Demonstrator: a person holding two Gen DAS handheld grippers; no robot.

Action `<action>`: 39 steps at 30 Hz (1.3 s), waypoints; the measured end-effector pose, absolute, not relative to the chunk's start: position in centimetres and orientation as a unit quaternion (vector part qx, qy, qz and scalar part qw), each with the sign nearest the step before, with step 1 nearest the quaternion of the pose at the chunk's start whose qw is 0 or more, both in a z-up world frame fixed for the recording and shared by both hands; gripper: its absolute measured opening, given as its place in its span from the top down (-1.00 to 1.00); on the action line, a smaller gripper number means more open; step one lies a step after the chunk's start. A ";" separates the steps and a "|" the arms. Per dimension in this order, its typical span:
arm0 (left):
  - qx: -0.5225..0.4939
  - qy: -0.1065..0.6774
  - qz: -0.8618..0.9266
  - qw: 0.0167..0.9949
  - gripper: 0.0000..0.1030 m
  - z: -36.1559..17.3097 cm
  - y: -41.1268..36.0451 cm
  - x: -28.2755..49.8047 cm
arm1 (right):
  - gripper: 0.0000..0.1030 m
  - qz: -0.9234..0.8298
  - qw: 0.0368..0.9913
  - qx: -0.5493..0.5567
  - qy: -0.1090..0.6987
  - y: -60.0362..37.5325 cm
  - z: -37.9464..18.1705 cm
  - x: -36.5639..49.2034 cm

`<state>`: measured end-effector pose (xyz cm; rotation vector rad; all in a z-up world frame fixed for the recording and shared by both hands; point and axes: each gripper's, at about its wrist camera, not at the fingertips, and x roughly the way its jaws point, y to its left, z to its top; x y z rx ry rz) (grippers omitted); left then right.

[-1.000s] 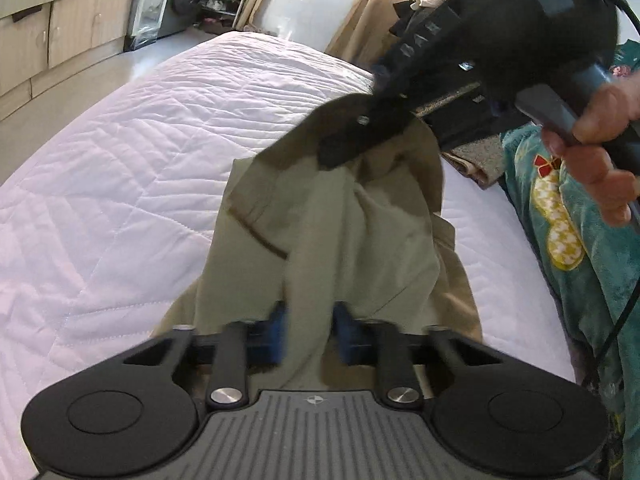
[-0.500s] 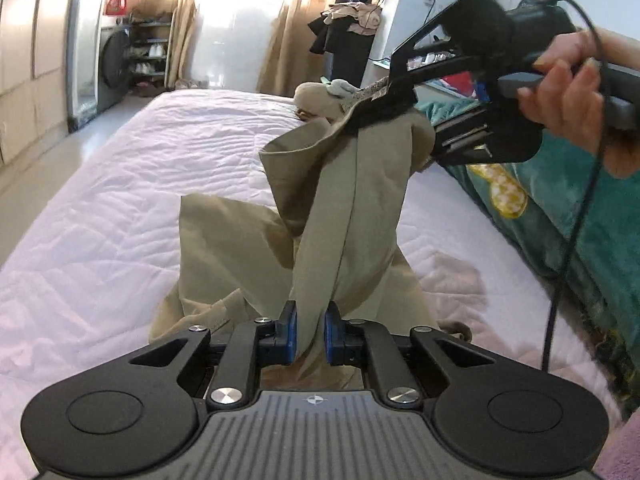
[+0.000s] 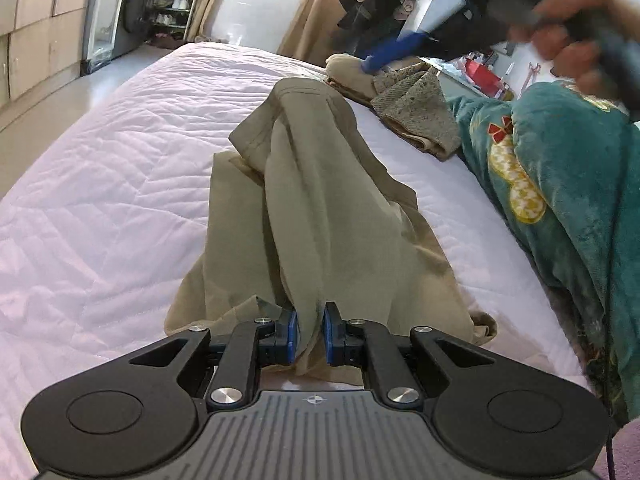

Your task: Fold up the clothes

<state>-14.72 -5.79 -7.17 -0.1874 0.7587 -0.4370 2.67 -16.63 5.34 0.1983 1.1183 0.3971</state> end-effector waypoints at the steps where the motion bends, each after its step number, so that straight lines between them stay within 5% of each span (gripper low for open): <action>1: -0.092 0.366 -0.213 0.901 0.75 -7.2 -5.8 -14.8 | 0.37 0.235 0.798 0.105 0.546 -15.4 5.2 2.4; 7: -0.096 0.368 -0.220 0.898 0.74 -7.4 -5.9 -15.5 | 0.32 0.205 0.707 -0.022 0.676 -7.9 -1.8 4.8; 11: -0.104 0.375 -0.221 0.894 0.74 -7.9 -5.8 -15.8 | 0.41 0.093 0.768 -0.059 0.631 -9.5 -2.3 7.8; 16: -0.110 0.380 -0.213 0.894 0.72 -8.5 -4.9 -15.7 | 0.34 0.093 0.876 0.020 0.473 -13.4 4.2 7.5; 22: -0.166 0.374 -0.085 0.908 0.59 -7.4 -0.4 -15.4 | 0.01 0.093 0.888 0.028 0.450 -17.8 7.0 3.2; 27: -0.176 0.325 -0.089 0.925 0.65 -2.9 -0.5 -15.3 | -0.09 0.064 0.871 0.081 0.480 -23.8 3.2 -2.1; 30: -0.169 0.333 -0.096 0.922 0.38 -3.2 -2.2 -12.0 | -0.09 0.037 0.856 0.121 0.501 -27.1 0.4 -4.2; 39: -0.143 0.373 -0.094 0.912 0.36 -5.5 -5.3 -4.2 | -0.11 0.019 0.833 0.286 0.473 -30.9 -7.8 -4.8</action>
